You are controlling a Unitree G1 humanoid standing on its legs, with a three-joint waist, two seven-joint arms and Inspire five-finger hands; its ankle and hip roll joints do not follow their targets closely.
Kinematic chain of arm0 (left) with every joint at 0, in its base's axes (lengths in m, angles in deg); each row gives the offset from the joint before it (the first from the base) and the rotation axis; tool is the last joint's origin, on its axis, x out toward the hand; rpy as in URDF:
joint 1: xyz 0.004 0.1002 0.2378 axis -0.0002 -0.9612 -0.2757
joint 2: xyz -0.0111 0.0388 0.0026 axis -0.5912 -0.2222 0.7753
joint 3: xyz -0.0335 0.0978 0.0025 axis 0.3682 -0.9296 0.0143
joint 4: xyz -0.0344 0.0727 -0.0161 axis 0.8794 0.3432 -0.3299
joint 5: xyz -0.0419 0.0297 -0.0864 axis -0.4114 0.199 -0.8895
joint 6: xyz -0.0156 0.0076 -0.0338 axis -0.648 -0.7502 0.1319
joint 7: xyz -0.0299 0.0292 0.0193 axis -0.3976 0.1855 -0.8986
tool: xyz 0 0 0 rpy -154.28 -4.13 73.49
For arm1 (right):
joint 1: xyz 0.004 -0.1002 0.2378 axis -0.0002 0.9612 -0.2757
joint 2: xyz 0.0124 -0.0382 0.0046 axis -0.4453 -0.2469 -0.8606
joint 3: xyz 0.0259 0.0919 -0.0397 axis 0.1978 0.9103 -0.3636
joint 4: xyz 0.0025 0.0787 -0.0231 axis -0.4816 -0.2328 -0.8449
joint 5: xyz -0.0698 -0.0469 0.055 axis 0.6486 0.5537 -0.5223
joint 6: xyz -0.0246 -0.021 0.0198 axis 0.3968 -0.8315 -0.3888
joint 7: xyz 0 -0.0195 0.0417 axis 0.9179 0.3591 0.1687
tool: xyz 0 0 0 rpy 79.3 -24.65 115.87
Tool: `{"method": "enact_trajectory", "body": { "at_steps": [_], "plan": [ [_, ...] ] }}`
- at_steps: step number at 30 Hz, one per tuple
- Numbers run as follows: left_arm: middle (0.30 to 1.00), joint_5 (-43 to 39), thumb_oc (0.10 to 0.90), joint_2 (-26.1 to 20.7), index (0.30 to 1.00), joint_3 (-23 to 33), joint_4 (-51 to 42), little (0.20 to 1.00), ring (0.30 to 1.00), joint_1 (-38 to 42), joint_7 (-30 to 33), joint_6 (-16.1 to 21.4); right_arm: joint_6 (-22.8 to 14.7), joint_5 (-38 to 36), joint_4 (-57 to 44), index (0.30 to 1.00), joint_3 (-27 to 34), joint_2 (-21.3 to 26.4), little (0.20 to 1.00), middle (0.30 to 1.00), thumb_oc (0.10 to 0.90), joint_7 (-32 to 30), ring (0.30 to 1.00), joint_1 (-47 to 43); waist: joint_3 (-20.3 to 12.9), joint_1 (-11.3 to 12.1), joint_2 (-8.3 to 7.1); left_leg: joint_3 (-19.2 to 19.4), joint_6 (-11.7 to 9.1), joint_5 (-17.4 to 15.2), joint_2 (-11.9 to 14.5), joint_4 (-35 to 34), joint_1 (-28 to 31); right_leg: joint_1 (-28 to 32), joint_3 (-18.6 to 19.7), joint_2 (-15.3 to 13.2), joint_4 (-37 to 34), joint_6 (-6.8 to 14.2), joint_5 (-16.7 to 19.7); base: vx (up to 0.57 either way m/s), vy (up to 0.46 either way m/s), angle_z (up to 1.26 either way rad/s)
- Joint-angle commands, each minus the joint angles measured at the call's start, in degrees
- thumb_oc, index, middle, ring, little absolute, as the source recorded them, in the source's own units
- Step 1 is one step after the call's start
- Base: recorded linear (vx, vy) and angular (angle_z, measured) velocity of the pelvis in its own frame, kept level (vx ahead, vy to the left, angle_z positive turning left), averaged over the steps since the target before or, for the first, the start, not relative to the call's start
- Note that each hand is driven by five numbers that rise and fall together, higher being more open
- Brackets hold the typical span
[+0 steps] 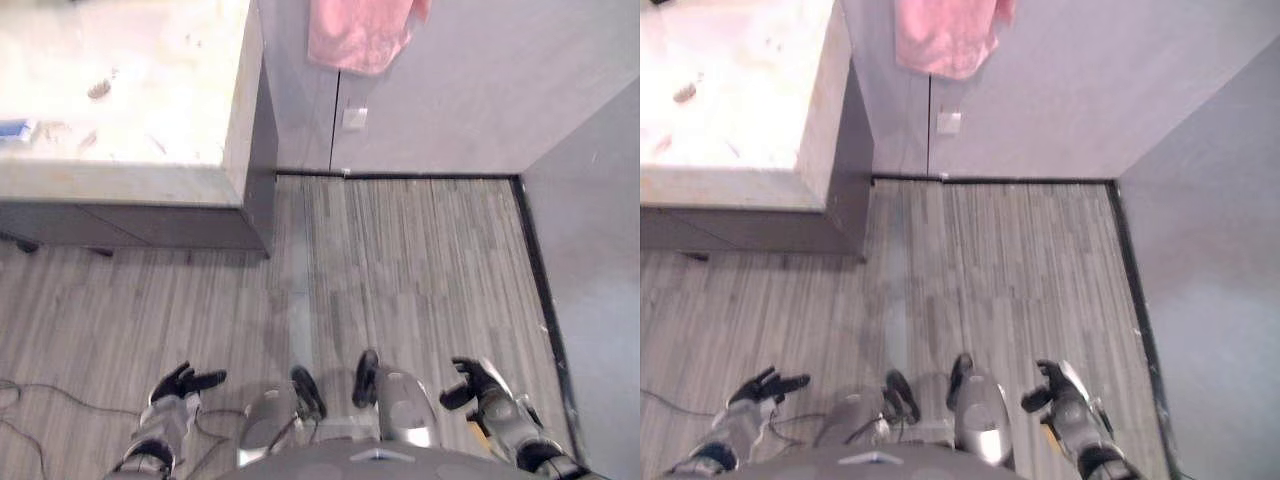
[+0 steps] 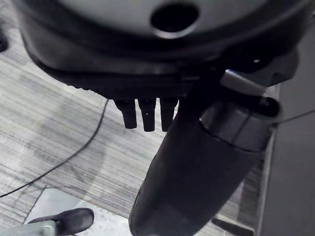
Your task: Organize the bathroom.
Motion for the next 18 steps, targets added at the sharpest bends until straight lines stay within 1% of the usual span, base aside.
{"method": "enact_trajectory", "body": {
  "at_steps": [1,2,3,4,5,6,7,8,9,10,11,12,13,16,17,18],
  "plan": [
    [0.9,1.2,0.8,-3.2,0.9,-2.7,-4.3,0.9,0.9,-3.5,-1.3,1.7,-0.5,1.2,-0.4,0.9,0.4,3.1,0.9,0.9,0.8,-2.4,0.9,-4.1,-2.6,4.4,-5.7,-0.2,-3.8,3.8,2.1,15.1,-3.4,4.6,4.3,-4.1,-8.6,1.2,9.6,0.08,0.067,0.98],
    [0.9,1.3,0.8,-3.2,0.9,-2.8,-4.5,0.9,0.9,-3.8,-1.2,0.9,-0.1,1.4,-0.5,0.9,0.2,3.3,0.9,0.9,0.8,-2.4,0.9,-4.0,-2.7,4.6,-5.94,-0.9,-3.4,3.3,3.3,15.2,-3.9,5.4,5.2,-4.5,-8.4,1.1,9.2,0.05,0.075,0.52],
    [0.9,1.3,0.8,-3.2,0.9,-2.8,-4.5,0.9,0.9,-3.8,-1.2,0.9,-0.1,1.4,-0.5,0.9,0.2,3.3,0.9,0.9,0.8,-2.4,0.9,-4.0,-2.7,4.6,-5.94,-0.9,-3.4,3.3,3.3,15.2,-3.9,5.4,5.2,-4.5,-8.4,1.1,9.2,0.08,0.125,0.6],
    [0.9,1.2,0.8,-3.3,0.9,-3.0,-4.6,0.9,0.9,-3.7,-1.3,0.1,0.0,1.1,-0.4,0.9,0.0,3.5,0.9,0.9,0.8,-2.5,0.9,-4.4,-2.7,4.6,-6.03,-1.5,-3.1,3.4,4.6,13.6,-3.4,5.9,6.1,-5.0,-8.3,1.2,9.2,0.05,0.185,-0.01],
    [0.9,1.7,0.8,-3.6,0.9,-3.6,-5.3,0.9,0.9,-3.2,-0.1,-1.3,-1.5,-2.5,0.2,0.9,-0.2,3.7,0.9,0.9,0.8,-2.8,0.9,-5.1,-2.7,4.6,-5.6,-2.2,-3.3,4.2,6.3,9.2,-2.5,5.9,7.1,-5.3,-8.1,1.5,9.1,0.05,0.185,-0.01],
    [0.9,1.7,0.8,-3.6,0.9,-3.6,-5.3,0.9,0.9,-3.2,-0.1,-1.3,-1.5,-2.5,0.2,0.9,-0.2,3.7,0.9,0.9,0.8,-2.8,0.9,-5.1,-2.7,4.6,-5.6,-2.2,-3.3,4.2,6.3,9.2,-2.5,5.9,7.1,-5.3,-8.1,1.5,9.1,0.0,0.225,-0.36],
    [0.9,-0.1,0.8,-3.9,0.9,-4.2,-6.8,0.9,0.9,-1.7,-1.2,-1.6,-1.6,-6.5,-1.2,0.9,-0.1,3.5,0.9,0.9,0.8,-5.6,0.9,-6.7,-2.4,4.8,-5.24,-3.7,-3.0,3.4,6.4,7.1,-1.8,4.6,8.3,-6.6,-6.0,2.2,8.7,0.02,0.185,-0.05],
    [0.9,0.2,0.8,-3.4,0.9,-5.0,-8.6,0.9,0.9,-1.0,-0.3,-1.3,-4.4,-7.6,-3.0,0.9,0.4,3.8,0.9,0.9,0.8,-5.2,0.9,-7.9,-2.4,4.6,-4.6,-3.7,-2.3,1.0,5.3,4.7,-0.7,4.2,8.7,-7.3,-6.1,2.8,9.1,0.02,0.185,-0.05],
    [0.9,0.2,0.8,-3.4,0.9,-5.0,-8.6,0.9,0.9,-1.0,-0.3,-1.3,-4.4,-7.6,-3.0,0.9,0.4,3.8,0.9,0.9,0.8,-5.2,0.9,-7.9,-2.4,4.6,-4.6,-3.7,-2.3,1.0,5.3,4.7,-0.7,4.2,8.7,-7.3,-6.1,2.8,9.1,0.06,0.129,-0.17],
    [0.9,-0.9,0.8,-3.8,0.9,-6.2,-10.6,0.9,0.9,-0.8,-1.1,0.5,-5.3,-6.9,-6.8,0.9,0.1,4.1,0.9,0.9,0.8,-4.6,0.9,-8.2,-2.3,4.3,-4.08,-3.3,-2.2,0.5,4.7,2.0,0.4,3.3,9.2,-8.1,-6.5,3.9,10.1,0.02,0.054,-0.12],
    [0.9,-0.9,0.8,-3.8,0.9,-6.2,-10.6,0.9,0.9,-0.8,-1.1,0.5,-5.3,-6.9,-6.8,0.9,0.1,4.1,0.9,0.9,0.8,-4.6,0.9,-8.2,-2.3,4.3,-4.08,-3.3,-2.2,0.5,4.7,2.0,0.4,3.3,9.2,-8.1,-6.5,3.9,10.1,-0.02,0.08,-0.2],
    [0.9,-3.0,0.8,-4.0,0.9,-6.5,-12.0,0.9,0.9,-0.6,-0.1,1.9,-6.5,-7.6,-9.1,0.9,-0.1,4.4,0.9,0.9,0.8,-4.3,0.9,-8.5,-1.9,4.1,-3.78,-2.5,-2.2,0.7,4.5,0.4,1.0,2.6,9.1,-8.6,-7.6,4.6,11.3,-0.05,0.056,-0.3],
    [0.9,-4.2,0.8,-4.5,0.9,-5.5,-12.9,0.9,0.9,-0.5,0.1,3.2,-7.2,-4.5,-10.7,0.9,-0.5,4.5,0.9,0.9,0.8,-4.1,0.9,-8.7,-1.7,3.9,-3.56,-2.2,-2.1,0.9,4.3,-1.5,1.8,2.3,9.3,-8.4,-8.1,4.9,11.7,-0.04,0.065,-0.36],
    [0.9,-3.9,0.8,-4.7,0.9,-4.7,-13.1,0.9,0.9,-0.5,1.3,3.7,-7.9,-5.1,-11.7,0.9,-0.9,4.0,0.9,0.9,0.8,-3.9,0.9,-8.2,-2.1,3.7,-3.73,-2.1,-1.7,0.5,3.9,-0.4,1.6,2.6,9.8,-8.1,-7.9,4.7,11.4,0.02,0.011,-0.1],
    [0.9,-3.9,0.8,-4.8,0.9,-3.8,-12.6,0.9,0.9,-0.8,1.9,3.6,-8.5,-5.0,-11.3,0.9,-1.1,3.5,0.9,0.9,0.8,-3.2,0.9,-8.1,-2.7,3.9,-4.02,-2.1,-1.5,-0.3,3.8,1.6,1.3,3.2,10.1,-7.9,-7.5,4.3,10.6,0.04,-0.01,0.06],
    [0.9,-3.9,0.8,-4.8,0.9,-3.8,-12.6,0.9,0.9,-0.8,1.9,3.6,-8.5,-5.0,-11.3,0.9,-1.1,3.5,0.9,0.9,0.8,-3.2,0.9,-8.1,-2.7,3.9,-4.02,-2.1,-1.5,-0.3,3.8,1.6,1.3,3.2,10.1,-7.9,-7.5,4.3,10.6,0.1,-0.013,0.15]
  ]
}}
